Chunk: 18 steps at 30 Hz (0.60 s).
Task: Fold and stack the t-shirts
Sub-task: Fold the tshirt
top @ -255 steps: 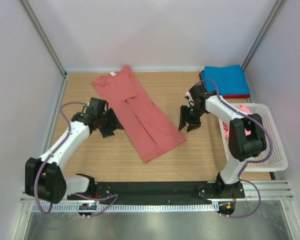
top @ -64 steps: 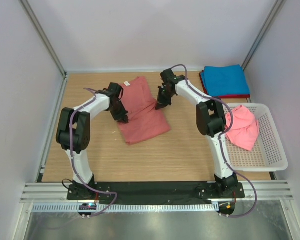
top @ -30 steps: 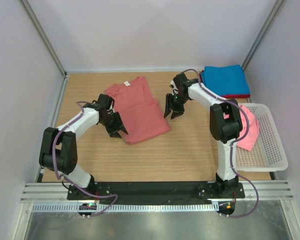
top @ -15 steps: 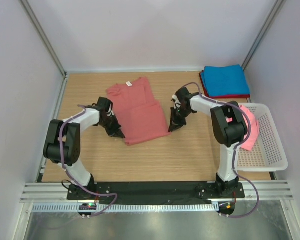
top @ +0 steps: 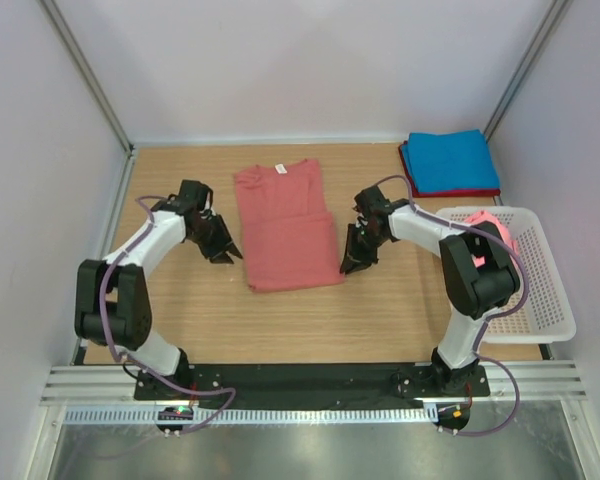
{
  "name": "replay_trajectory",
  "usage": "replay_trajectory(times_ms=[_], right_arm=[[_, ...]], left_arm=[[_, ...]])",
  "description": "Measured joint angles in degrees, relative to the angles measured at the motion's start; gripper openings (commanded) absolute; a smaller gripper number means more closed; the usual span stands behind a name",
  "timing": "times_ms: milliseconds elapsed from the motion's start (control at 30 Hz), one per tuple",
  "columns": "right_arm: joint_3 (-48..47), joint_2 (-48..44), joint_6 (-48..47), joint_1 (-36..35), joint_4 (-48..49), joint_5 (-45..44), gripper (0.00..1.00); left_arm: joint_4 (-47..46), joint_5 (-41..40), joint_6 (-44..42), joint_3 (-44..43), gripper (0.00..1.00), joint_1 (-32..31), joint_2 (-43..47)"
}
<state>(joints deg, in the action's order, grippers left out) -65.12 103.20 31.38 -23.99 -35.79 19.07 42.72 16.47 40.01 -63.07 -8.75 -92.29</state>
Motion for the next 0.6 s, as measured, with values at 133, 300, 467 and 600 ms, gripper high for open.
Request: replay_trajectory(times_ms=[133,300,467,600], right_arm=[[-1.9,-0.1,0.5,0.0,-1.4,-0.9,0.25],[-3.5,0.0,0.5,0.0,-1.8,-1.3,0.23],[-3.3,0.1,0.5,0.0,-2.0,-1.8,0.22],[-3.0,0.1,0.5,0.0,-2.0,-2.0,0.24]], left_arm=[[-2.8,5.3,1.5,2.2,0.13,-3.3,4.4],[-7.6,9.1,3.5,5.0,0.02,-8.1,2.7],[-8.2,7.2,4.7,11.3,0.00,-8.3,0.7],[-7.9,5.7,4.8,13.0,0.04,-8.3,-1.9]])
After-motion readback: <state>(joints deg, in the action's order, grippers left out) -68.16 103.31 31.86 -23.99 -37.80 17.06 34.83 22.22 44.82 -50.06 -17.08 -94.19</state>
